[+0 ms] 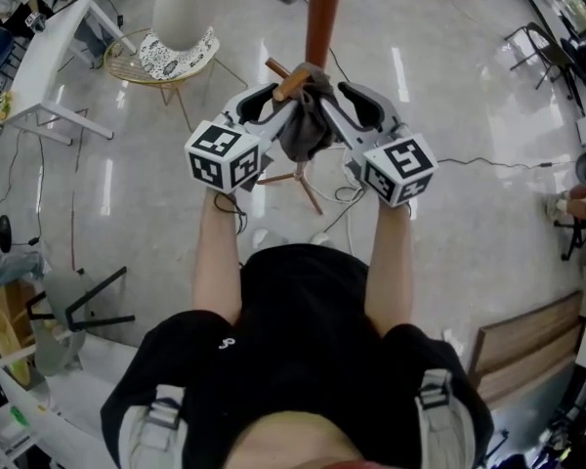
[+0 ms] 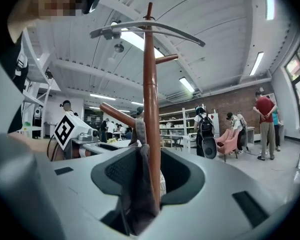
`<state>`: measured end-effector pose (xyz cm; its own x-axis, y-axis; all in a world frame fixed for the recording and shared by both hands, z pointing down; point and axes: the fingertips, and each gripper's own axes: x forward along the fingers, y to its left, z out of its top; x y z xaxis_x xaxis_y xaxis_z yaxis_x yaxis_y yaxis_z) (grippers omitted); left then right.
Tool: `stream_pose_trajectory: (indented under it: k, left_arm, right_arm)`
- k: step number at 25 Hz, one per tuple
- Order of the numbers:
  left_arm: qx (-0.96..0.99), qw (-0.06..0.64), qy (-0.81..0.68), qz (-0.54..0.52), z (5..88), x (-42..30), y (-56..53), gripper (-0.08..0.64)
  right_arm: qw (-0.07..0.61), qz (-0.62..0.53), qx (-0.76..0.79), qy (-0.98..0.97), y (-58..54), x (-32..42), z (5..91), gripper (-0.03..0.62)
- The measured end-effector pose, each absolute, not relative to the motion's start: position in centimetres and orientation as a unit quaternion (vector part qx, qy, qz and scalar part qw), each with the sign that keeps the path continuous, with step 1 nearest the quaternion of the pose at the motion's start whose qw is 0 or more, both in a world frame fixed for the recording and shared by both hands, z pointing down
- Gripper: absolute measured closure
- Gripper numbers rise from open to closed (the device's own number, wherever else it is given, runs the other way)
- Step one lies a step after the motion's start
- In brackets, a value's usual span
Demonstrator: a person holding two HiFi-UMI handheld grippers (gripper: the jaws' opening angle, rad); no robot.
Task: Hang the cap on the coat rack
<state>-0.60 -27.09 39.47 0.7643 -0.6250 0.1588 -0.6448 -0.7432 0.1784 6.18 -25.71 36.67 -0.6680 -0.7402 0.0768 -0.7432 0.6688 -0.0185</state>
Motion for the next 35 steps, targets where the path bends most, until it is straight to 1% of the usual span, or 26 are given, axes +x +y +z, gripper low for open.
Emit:
stream_pose_trajectory:
  k: [2,4,8,11,13,14,16,17,20,22,29,35]
  left_arm:
    - [0.933,0.099,-0.344,0.037,39.1,-1.3,-26.2,0.379]
    - [0.930,0.081,-0.358,0.020,38.3,-2.3,-25.3,0.377]
    - [0.906,0.062,-0.417,-0.036,35.4,-5.2,-24.6,0.379]
    - [0.888,0.050,-0.451,-0.075,33.2,-6.0,-24.1,0.387]
    - [0.873,0.048,-0.476,-0.100,31.8,-6.3,-23.9,0.412]
    - [0.862,0.050,-0.492,-0.112,31.2,-6.6,-24.0,0.441]
    - [0.836,0.055,-0.530,-0.132,30.4,-7.4,-24.0,0.529]
    - [0.824,0.057,-0.546,-0.141,30.3,-7.9,-24.0,0.558]
    - [0.807,0.060,-0.569,-0.145,30.5,-8.2,-23.5,0.560]
    - [0.804,0.058,-0.576,-0.136,30.8,-7.9,-23.1,0.560]
    - [0.800,0.038,-0.590,-0.101,31.2,-5.9,-22.1,0.561]
    - [0.795,0.030,-0.600,-0.082,31.6,-5.7,-21.8,0.560]
  right_arm:
    - [0.007,0.011,0.389,-0.921,-25.2,6.2,35.7,0.448]
    - [-0.013,-0.008,0.374,-0.927,-24.9,6.3,34.5,0.449]
    - [-0.035,-0.031,0.370,-0.928,-26.2,6.3,31.8,0.492]
    - [-0.066,-0.028,0.390,-0.918,-27.3,7.3,29.4,0.527]
    - [-0.090,-0.023,0.406,-0.909,-27.3,8.3,28.2,0.552]
    - [-0.097,-0.019,0.414,-0.905,-27.1,8.6,28.0,0.561]
    - [-0.095,-0.012,0.427,-0.899,-26.6,9.1,28.6,0.581]
    - [-0.085,-0.006,0.433,-0.897,-26.4,9.2,29.4,0.590]
    - [-0.050,0.016,0.449,-0.892,-26.0,9.2,31.6,0.597]
    - [-0.042,0.013,0.453,-0.891,-25.6,9.1,32.0,0.597]
    - [-0.044,0.001,0.447,-0.894,-24.8,8.8,32.4,0.598]
    - [-0.047,-0.007,0.436,-0.899,-25.0,8.2,32.1,0.598]
